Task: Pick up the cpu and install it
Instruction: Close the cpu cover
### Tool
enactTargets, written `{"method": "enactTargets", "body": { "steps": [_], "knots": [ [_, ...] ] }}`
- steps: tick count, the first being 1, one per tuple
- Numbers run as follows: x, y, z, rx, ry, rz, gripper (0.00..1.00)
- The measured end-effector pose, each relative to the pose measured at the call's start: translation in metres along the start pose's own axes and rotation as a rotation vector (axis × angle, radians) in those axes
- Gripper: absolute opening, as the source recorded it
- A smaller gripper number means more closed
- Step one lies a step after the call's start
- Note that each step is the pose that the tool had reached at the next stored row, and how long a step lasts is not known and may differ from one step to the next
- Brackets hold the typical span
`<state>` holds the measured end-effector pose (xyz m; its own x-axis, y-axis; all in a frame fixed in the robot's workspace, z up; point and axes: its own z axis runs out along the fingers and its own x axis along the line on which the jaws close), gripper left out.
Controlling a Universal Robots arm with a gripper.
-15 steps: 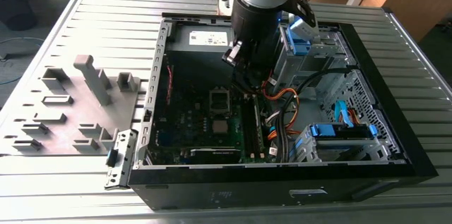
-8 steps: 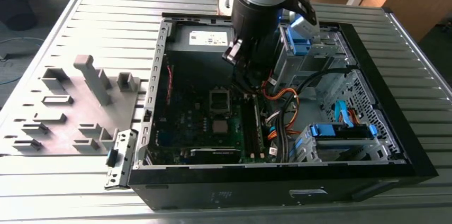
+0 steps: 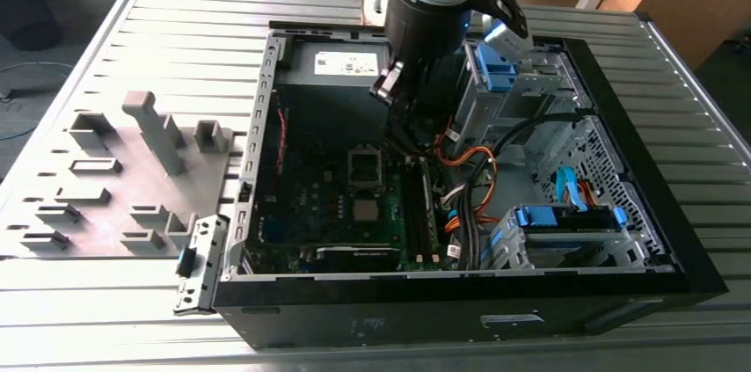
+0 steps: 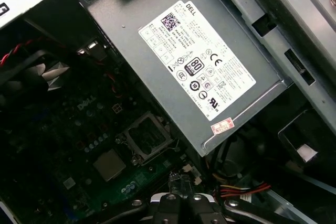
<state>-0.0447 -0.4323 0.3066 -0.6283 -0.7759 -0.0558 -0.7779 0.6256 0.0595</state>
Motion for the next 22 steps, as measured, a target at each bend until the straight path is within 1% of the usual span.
{"method": "enactTargets", "body": {
  "steps": [22],
  "knots": [
    [-0.0005,0.0006,-0.0097,0.0,-0.0001,0.0,0.11]
  ]
}}
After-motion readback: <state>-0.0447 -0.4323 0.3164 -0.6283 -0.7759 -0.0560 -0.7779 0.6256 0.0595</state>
